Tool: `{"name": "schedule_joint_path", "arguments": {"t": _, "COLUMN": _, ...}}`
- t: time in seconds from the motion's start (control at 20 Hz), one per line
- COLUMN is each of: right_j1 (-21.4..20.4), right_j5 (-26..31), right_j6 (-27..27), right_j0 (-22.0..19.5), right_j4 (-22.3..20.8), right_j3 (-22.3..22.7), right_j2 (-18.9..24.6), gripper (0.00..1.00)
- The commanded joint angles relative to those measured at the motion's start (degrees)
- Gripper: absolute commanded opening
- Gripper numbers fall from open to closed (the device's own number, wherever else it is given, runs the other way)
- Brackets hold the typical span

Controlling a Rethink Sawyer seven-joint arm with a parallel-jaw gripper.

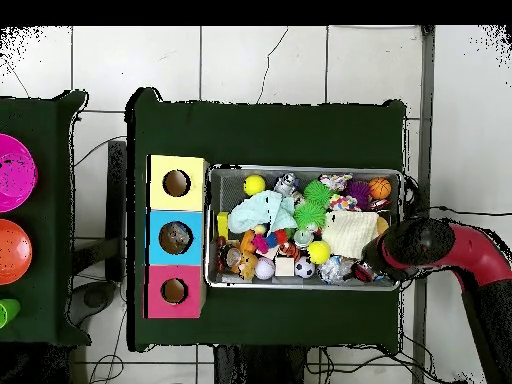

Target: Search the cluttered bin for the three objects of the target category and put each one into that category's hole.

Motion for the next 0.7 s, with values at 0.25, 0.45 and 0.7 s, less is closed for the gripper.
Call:
{"name": "schedule_joint_path", "arguments": {"t": 0.25, "right_j1": 5.6, "right_j5": -7.8, "right_j6": -11.7, "right_j0": -0.5, "right_j4": -5.0, "right_j3": 3.7, "right_j2": -3.3, "gripper": 1.0}}
{"name": "schedule_joint_path", "arguments": {"t": 0.45, "right_j1": 7.6, "right_j5": -8.9, "right_j6": -12.2, "right_j0": -0.2, "right_j4": -5.6, "right_j3": 2.4, "right_j2": -3.8, "gripper": 1.0}}
{"name": "schedule_joint_path", "arguments": {"t": 0.7, "right_j1": 8.8, "right_j5": -10.1, "right_j6": -11.8, "right_j0": -0.3, "right_j4": -6.0, "right_j3": 2.4, "right_j2": -4.2, "gripper": 1.0}}
